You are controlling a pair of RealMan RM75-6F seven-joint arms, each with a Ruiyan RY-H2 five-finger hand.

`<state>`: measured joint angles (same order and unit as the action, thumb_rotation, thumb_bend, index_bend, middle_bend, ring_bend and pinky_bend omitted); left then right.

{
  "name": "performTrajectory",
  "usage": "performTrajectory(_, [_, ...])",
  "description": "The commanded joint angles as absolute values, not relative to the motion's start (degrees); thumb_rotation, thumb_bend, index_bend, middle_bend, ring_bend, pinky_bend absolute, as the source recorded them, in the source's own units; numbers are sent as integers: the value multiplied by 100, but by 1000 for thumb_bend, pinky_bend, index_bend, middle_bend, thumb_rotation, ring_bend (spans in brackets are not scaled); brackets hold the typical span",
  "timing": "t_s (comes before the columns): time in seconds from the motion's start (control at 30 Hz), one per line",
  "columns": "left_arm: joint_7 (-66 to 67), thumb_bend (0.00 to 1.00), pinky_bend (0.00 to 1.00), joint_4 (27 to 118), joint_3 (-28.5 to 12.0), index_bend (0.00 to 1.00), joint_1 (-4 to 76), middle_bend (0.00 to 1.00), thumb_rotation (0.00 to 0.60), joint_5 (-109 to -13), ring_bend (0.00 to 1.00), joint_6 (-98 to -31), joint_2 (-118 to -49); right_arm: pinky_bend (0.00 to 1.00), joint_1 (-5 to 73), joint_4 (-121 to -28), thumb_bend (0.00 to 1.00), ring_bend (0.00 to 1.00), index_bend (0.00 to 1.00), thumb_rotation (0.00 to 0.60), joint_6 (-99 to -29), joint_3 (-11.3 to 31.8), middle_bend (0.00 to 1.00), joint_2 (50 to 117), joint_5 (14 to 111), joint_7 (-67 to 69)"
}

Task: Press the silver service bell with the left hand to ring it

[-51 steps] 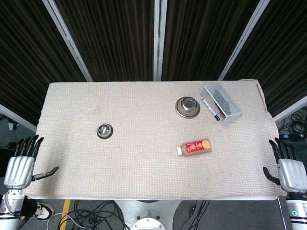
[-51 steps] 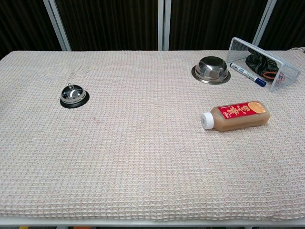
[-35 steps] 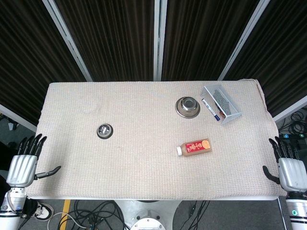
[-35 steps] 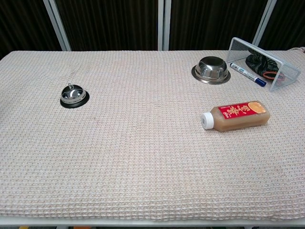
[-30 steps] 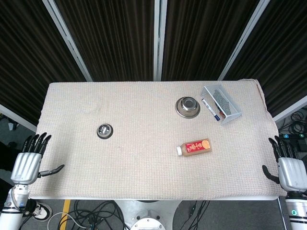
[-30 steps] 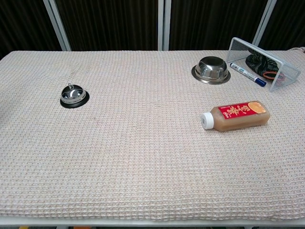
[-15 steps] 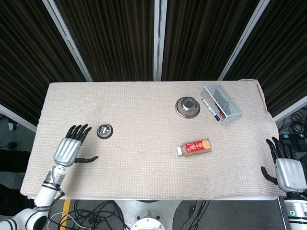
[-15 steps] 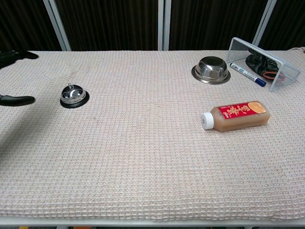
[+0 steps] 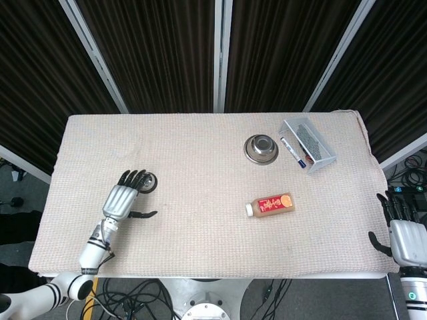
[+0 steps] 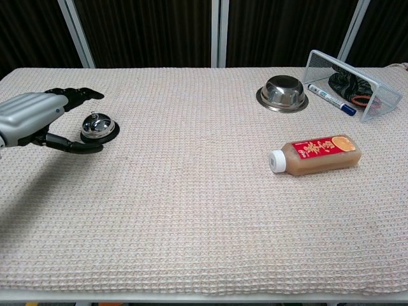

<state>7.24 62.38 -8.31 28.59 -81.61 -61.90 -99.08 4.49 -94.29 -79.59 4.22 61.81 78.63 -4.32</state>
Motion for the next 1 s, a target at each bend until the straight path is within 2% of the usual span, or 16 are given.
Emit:
performTrajectory(0.03, [573, 0, 0, 5867, -801, 0, 2953, 0, 193, -8022, 0, -6006, -10162, 0, 457, -9400, 239, 0, 0, 600, -7941, 422, 0, 6193, 7854, -404])
performTrajectory(0.27, [294, 0, 0, 5350, -737, 0, 3015, 0, 192, -7972, 0, -5915, -10462, 0, 451, -9360, 239, 0, 0, 600, -7944, 437, 0, 6187, 7834, -347])
performTrajectory(0.43, [190, 0, 0, 5334, -674, 0, 3040, 0, 201, -7881, 0, -5692, -10442, 0, 456, -9342, 240, 0, 0, 600, -7920, 431, 0, 6194, 7827, -333])
performTrajectory(0.77, [-141, 0, 0, 5184, -835, 0, 3097, 0, 198, -8017, 0, -6250, -10566, 0, 470, -9342, 240, 0, 0, 600, -7907, 433, 0, 6203, 7833, -343])
performTrajectory(1.0, [-65, 0, 0, 5152, -655, 0, 3107, 0, 201, -7814, 0, -5675, -10586, 0, 478, -9338, 239, 0, 0, 600, -7886, 440, 0, 6203, 7809, -343])
